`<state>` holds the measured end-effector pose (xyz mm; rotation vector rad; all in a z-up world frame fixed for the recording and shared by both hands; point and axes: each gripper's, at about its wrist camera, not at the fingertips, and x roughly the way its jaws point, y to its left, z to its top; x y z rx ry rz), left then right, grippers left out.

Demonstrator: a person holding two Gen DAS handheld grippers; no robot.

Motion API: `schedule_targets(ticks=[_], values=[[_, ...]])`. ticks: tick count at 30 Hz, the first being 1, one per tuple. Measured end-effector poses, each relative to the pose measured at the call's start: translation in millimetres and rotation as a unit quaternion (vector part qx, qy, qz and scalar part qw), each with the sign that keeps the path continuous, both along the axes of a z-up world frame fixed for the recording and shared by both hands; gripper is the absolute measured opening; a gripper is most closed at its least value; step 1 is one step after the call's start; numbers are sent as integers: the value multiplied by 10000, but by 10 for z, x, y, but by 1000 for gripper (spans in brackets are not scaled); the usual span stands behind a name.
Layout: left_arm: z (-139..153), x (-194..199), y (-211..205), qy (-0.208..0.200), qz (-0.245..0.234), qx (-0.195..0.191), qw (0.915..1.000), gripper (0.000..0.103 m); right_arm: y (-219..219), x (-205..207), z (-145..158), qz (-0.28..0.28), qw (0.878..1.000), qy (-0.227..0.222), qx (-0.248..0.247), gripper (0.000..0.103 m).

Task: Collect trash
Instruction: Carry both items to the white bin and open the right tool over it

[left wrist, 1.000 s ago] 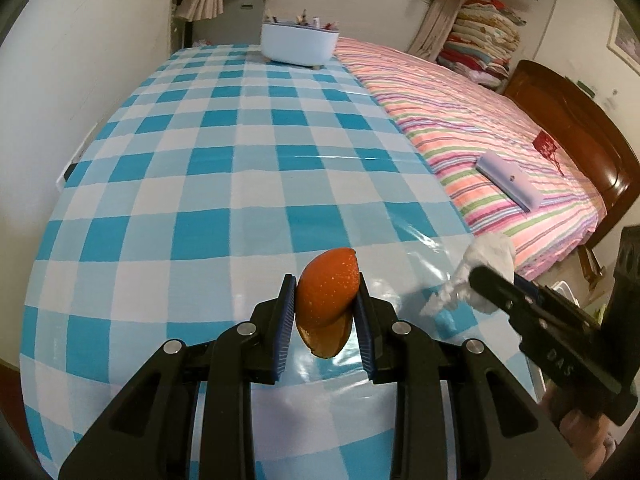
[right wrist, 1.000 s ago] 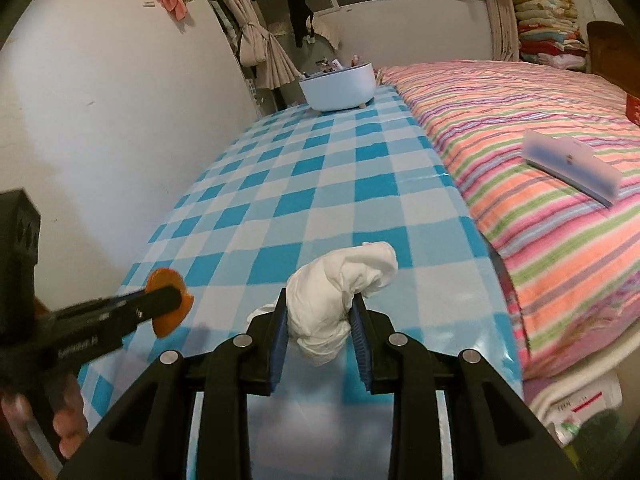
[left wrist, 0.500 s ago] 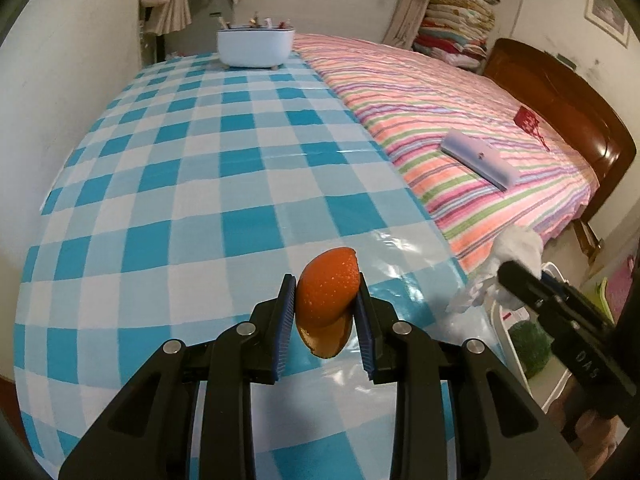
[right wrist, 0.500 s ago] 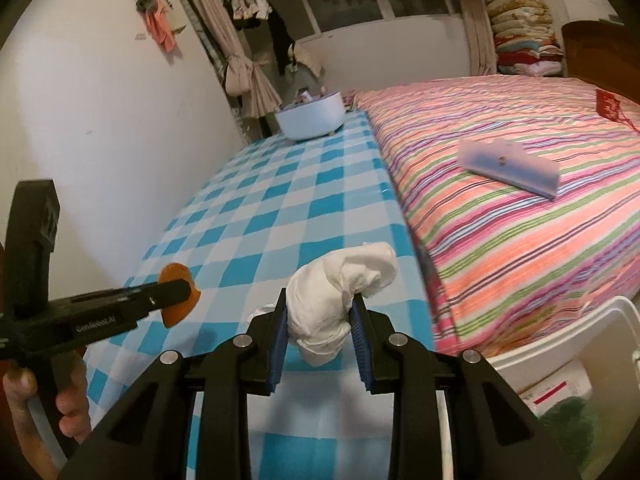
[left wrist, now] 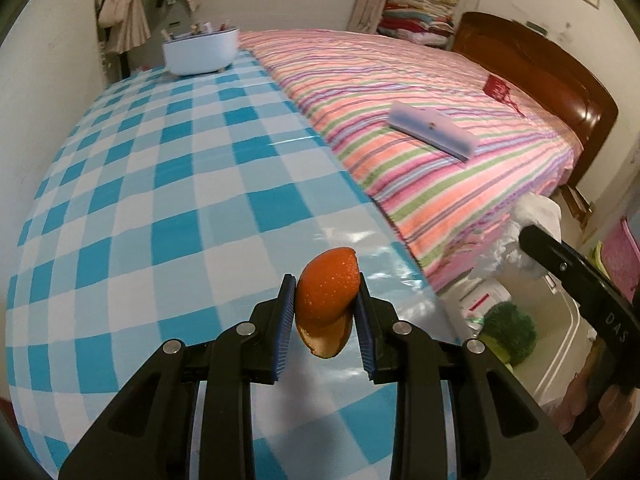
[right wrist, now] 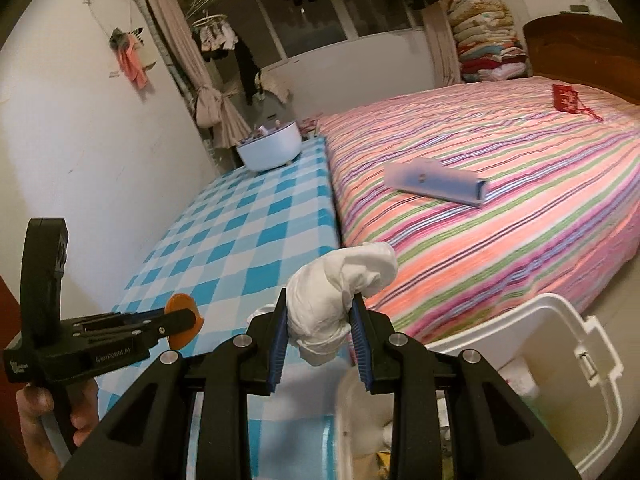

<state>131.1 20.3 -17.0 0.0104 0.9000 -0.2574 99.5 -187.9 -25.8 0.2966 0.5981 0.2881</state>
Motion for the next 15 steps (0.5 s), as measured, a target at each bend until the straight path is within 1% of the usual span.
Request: schedule_targets(ticks=[4, 15], values=[[15, -46, -196, -33, -194, 62, 9998, 28, -147, -53, 13, -131, 9999, -41, 31, 28], [50, -150, -559, -90, -515, 128, 9986, 28, -488, -257, 17, -493, 9987, -156, -46, 28]])
